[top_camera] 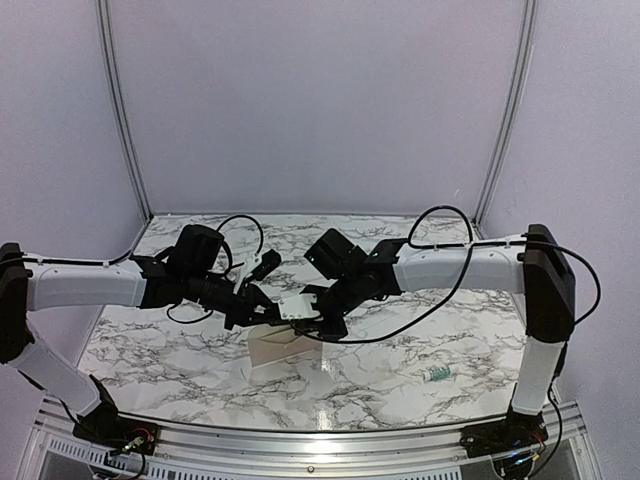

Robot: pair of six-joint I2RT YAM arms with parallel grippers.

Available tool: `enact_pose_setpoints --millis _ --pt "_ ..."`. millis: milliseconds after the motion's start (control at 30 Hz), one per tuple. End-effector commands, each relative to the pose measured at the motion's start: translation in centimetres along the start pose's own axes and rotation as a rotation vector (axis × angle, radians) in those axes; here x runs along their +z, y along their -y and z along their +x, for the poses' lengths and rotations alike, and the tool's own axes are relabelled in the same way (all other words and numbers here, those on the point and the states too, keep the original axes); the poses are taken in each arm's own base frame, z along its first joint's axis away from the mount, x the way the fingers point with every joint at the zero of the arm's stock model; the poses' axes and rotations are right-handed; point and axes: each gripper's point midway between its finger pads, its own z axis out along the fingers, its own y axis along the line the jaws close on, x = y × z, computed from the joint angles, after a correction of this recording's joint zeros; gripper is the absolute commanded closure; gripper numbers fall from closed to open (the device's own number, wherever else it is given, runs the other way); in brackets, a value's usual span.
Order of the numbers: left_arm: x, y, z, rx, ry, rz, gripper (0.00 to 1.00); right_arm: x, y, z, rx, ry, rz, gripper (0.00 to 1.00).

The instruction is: Place the letter into the envelope and seal it

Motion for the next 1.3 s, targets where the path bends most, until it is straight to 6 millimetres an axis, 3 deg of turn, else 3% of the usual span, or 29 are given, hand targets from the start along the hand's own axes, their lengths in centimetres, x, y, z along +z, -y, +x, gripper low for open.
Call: enact_pose_setpoints --millis 0,133,200,400,533,667,900,1133,1267 --pt "-0.3 0.2 0.1 0.004 0.001 0.006 1.00 0.6 0.5 1.1 0.027 -0.036 0.023 1.00" --pt "-0.4 0.2 0.0 0.004 0.003 0.005 1.00 0.2 0.6 1.0 0.028 -0.041 0.029 1.00" --pt "-0.4 0.3 -0.1 0.004 0.005 0.004 1.00 -0.9 1.3 0.4 0.024 -0.043 0.066 0.98" --pt "-0.6 0.0 -0.4 0.001 0.012 -0.019 1.00 -8.6 2.1 -3.4 -0.051 0.014 0.165 0.67" --pt "-0.8 -0.3 -1.2 -0.002 0.024 -0.039 1.00 -14.1 1.6 -4.3 -0.072 0.030 0.238 0.59" --pt "-1.0 -0.6 -2.3 -0.007 0.055 -0.061 1.00 -16.9 1.5 -2.5 -0.046 0.022 0.322 0.54" --pt "-1.6 -0.7 -5.8 -0.080 0.167 -0.076 1.00 -18.7 2.7 2.0 0.123 0.042 0.411 0.52" --pt "-3.4 -3.5 -8.6 -0.291 0.342 -0.259 1.00 -19.0 3.7 5.4 0.305 0.097 0.439 0.49" --pt "-5.0 -5.0 -8.7 -0.495 0.529 -0.385 1.00 -18.3 4.2 6.9 0.379 0.117 0.447 0.48"
